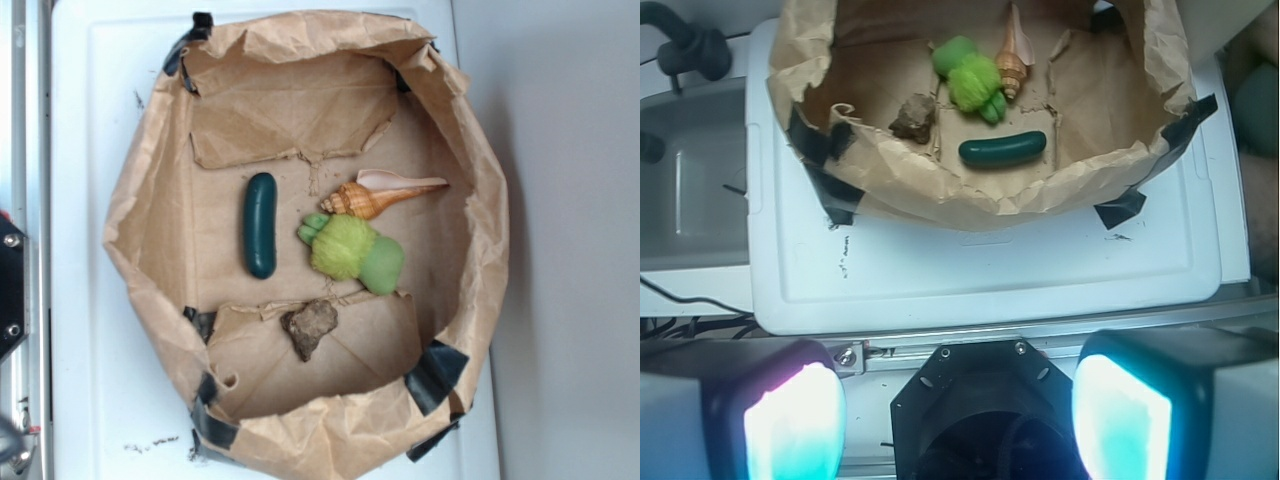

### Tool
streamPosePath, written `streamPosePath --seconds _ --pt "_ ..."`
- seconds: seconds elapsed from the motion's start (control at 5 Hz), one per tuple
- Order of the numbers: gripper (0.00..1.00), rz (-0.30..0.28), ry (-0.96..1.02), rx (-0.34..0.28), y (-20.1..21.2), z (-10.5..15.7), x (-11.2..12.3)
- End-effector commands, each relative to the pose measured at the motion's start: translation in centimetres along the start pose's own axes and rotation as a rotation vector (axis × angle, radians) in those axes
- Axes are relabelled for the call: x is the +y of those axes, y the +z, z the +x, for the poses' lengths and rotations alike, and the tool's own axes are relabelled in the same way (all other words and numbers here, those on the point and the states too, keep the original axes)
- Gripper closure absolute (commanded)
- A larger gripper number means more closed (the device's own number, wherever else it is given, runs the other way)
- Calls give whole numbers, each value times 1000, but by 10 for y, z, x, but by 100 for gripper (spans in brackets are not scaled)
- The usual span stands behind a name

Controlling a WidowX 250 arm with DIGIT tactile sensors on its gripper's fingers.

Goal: Grab the rock.

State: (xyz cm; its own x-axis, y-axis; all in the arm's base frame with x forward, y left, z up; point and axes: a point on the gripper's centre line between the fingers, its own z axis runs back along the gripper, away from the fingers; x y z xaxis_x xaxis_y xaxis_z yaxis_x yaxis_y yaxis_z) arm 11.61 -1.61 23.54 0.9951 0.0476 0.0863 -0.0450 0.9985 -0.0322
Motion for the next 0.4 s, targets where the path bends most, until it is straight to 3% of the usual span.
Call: streamPosePath --seconds 0.0,0.2 --pt "0 0 0 0 0 0 0" --pt "0 -35 45 21 1 50 -1"
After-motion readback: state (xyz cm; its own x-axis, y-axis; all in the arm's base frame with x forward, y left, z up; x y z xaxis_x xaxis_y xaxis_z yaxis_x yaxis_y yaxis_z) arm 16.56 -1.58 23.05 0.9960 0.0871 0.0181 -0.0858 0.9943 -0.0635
